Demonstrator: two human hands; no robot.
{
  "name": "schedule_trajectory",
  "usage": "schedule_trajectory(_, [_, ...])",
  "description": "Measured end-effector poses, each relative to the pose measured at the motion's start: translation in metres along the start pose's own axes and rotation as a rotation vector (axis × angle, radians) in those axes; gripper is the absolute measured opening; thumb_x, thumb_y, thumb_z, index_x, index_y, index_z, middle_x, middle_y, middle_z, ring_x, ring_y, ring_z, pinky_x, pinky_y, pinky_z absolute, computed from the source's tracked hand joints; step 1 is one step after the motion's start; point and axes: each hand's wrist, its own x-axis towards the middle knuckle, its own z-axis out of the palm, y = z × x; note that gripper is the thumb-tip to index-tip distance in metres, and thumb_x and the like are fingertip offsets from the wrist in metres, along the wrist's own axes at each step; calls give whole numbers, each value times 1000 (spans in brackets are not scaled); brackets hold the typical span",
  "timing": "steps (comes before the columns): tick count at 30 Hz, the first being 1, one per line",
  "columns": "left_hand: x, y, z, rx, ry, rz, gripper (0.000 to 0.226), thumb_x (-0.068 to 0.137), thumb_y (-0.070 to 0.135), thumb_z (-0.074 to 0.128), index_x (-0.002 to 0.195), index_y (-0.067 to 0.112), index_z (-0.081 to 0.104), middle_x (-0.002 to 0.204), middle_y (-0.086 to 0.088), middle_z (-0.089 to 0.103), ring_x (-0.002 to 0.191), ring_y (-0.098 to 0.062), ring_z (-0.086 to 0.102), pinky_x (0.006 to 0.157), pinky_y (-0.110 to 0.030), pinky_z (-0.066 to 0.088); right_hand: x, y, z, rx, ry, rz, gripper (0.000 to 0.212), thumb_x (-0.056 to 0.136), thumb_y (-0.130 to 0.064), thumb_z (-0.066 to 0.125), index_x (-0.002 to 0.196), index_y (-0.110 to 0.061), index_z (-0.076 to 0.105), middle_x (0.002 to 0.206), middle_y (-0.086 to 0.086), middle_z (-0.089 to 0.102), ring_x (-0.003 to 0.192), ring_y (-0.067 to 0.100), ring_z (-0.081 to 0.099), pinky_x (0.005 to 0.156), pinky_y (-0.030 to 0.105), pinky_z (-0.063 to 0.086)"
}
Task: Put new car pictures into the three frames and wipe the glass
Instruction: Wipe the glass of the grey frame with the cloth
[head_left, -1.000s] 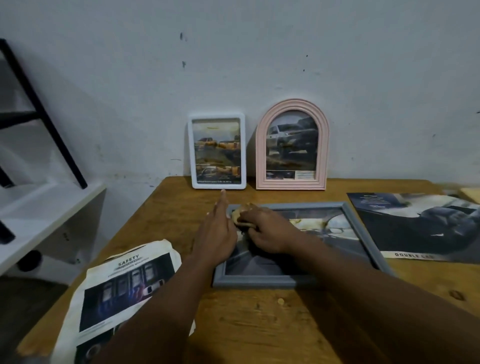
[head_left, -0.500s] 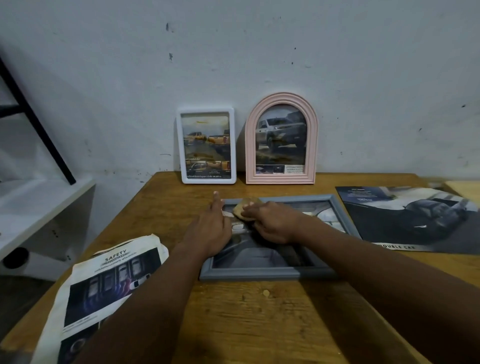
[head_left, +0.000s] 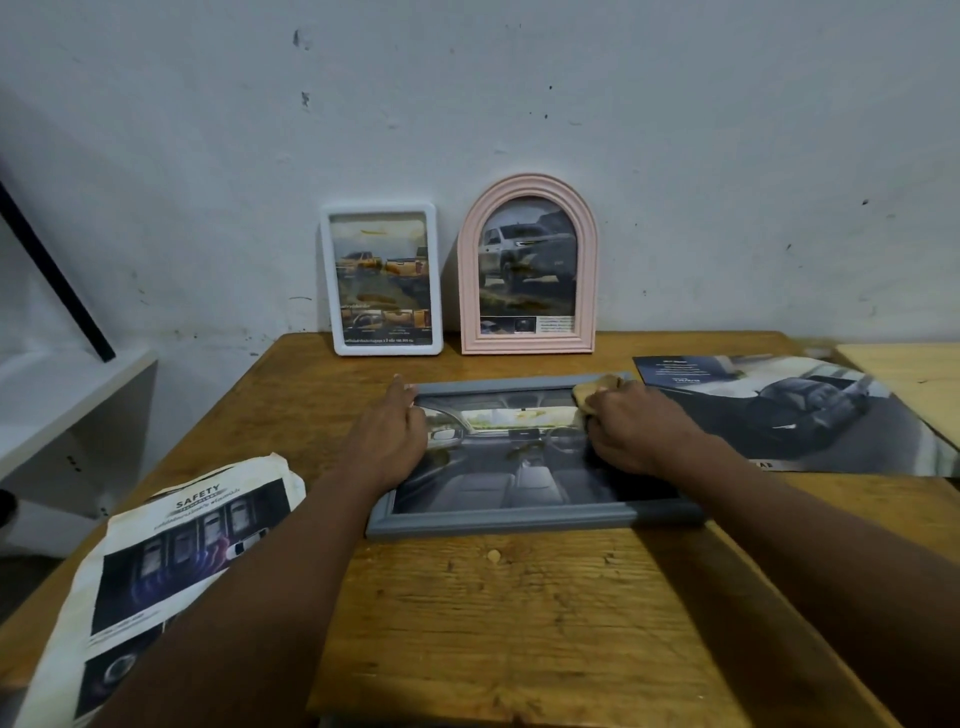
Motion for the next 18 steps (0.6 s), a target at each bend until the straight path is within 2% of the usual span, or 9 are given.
schedule_trajectory(4, [-4,1,1,-146,29,-47,59,108,41,24,160,14,25,163,-9,34,145,-30,36,117,-42,27,-2,-55,7,-94,29,141,20,94,-33,44,83,-19,52,95,7,67,89,27,59,92,45,38])
schedule_trajectory(8, [2,-1,-2,-157,-16,-112,57,110,41,22,162,18,22,169,-4,20,152,-29,22,120,-41,19,10,-109,3,68,35,219,21,95,-34,44,84,-18,52,95,7,66,80,25,47,92,45,36])
schedule_trajectory(11, [8,-3,-8,-173,-55,-157,58,108,42,19,162,22,21,169,-4,17,153,-28,21,119,-43,20,15,-143,3,94,38,175,25,95,-39,46,82,-19,51,96,9,67,93,28,50,92,46,36])
schedule_trajectory(14, [11,-4,-13,-245,-71,-176,57,108,42,22,158,16,30,165,-10,30,147,-30,33,116,-44,26,22,-164,9,128,23,99,26,93,-41,50,88,-17,58,106,14,66,111,35,46,96,49,35])
schedule_trajectory(16, [12,-5,-18,-291,-78,-177,47,108,40,25,138,15,51,147,-13,51,130,-29,48,111,-45,35,25,-176,9,144,14,8,37,92,-42,49,104,-11,64,118,17,63,121,37,44,102,49,34])
schedule_trajectory(18, [14,-6,-20,-340,-72,-195,35,107,41,33,105,17,59,115,-11,62,107,-29,56,104,-50,42,28,-184,9,199,-10,-95,41,94,-41,47,111,-8,64,122,17,61,123,36,45,103,47,34])
